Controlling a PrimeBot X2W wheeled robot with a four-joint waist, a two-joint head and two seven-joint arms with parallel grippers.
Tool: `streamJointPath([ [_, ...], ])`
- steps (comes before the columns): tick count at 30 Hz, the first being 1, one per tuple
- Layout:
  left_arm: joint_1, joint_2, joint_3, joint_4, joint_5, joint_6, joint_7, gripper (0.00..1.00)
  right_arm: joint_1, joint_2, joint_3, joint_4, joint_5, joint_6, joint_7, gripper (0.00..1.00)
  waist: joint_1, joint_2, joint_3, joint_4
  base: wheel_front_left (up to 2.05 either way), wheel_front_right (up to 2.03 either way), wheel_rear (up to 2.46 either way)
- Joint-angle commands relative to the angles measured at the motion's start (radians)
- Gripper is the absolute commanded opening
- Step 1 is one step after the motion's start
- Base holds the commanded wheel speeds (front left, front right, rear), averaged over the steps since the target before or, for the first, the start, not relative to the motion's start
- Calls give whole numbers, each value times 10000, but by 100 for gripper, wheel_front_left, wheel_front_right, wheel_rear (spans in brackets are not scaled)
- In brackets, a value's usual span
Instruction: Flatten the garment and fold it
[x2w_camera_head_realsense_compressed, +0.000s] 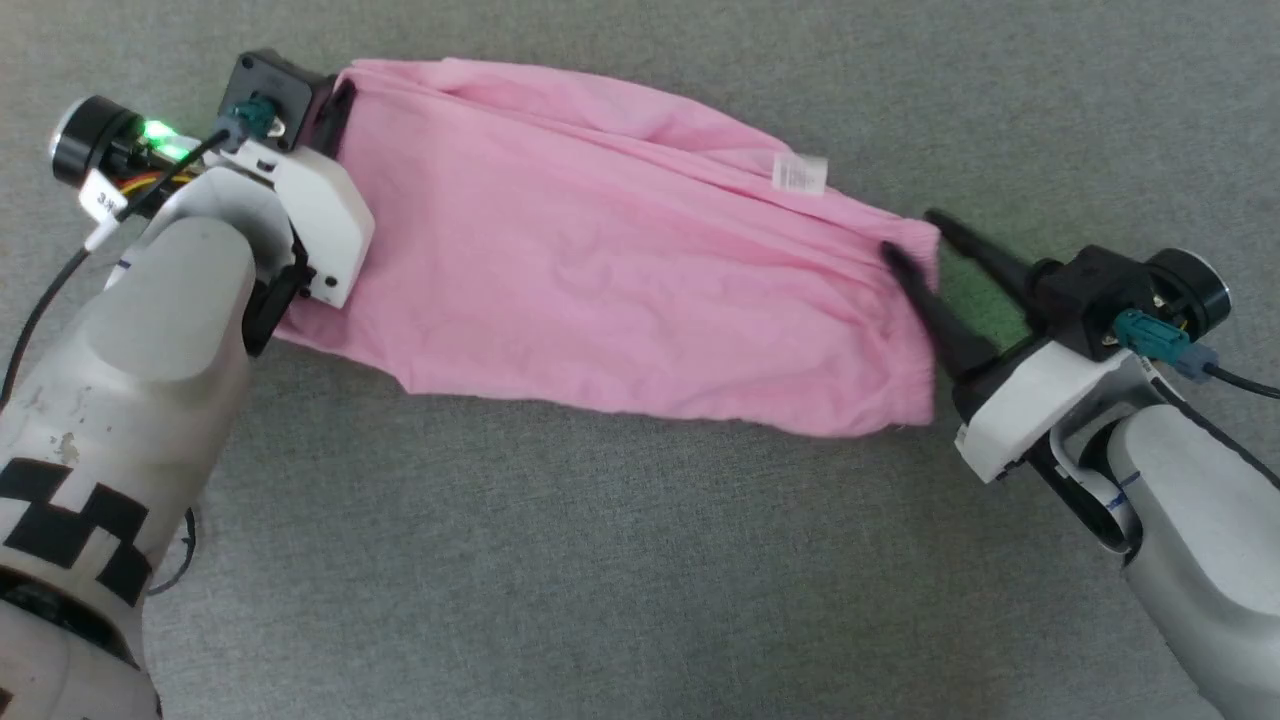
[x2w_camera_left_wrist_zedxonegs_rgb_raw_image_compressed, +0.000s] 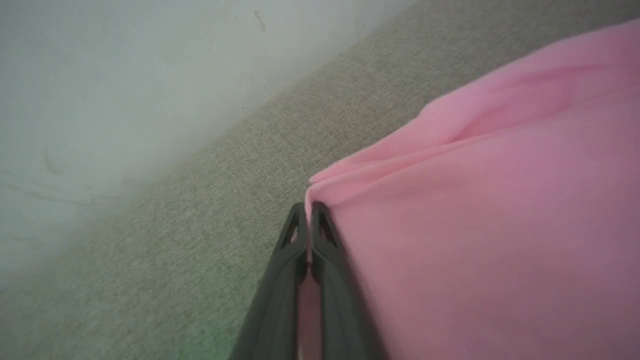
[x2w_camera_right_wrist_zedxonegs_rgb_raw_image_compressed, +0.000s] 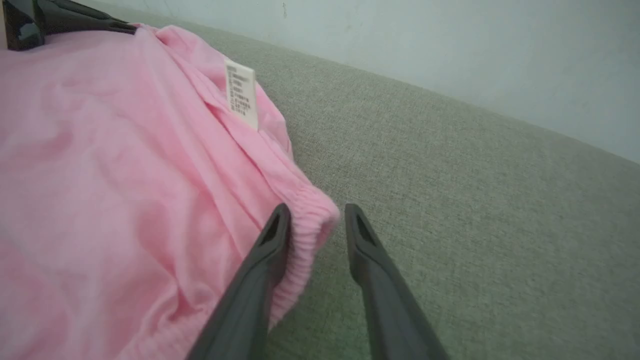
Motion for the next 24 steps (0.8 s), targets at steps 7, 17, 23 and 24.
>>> streamJointPath([
  [7, -124, -198, -27, 563, -226, -306, -239, 100, 536, -277, -477, -1027, 5, -21, 11, 100, -1, 0, -1292, 463, 0, 0, 0],
  [17, -497, -136, -946, -188, -1390, -607, 2667, 100, 2005, -421, -1706, -2683, -332, -21, 832, 100, -1, 0, -2291, 776, 0, 0, 0],
  [23, -695, 810, -2242, -2296, -3312, -611, 6019, 100, 2300, -314, -1991, -3210, -410, -21, 1285, 100, -1, 0, -2283, 596, 0, 0, 0],
  [24, -763, 979, -2445, -2550, -3505, -611, 6439, 100, 2315, -286, -1980, -3261, -407, -21, 1365, 100, -1, 0, -2235, 532, 0, 0, 0],
])
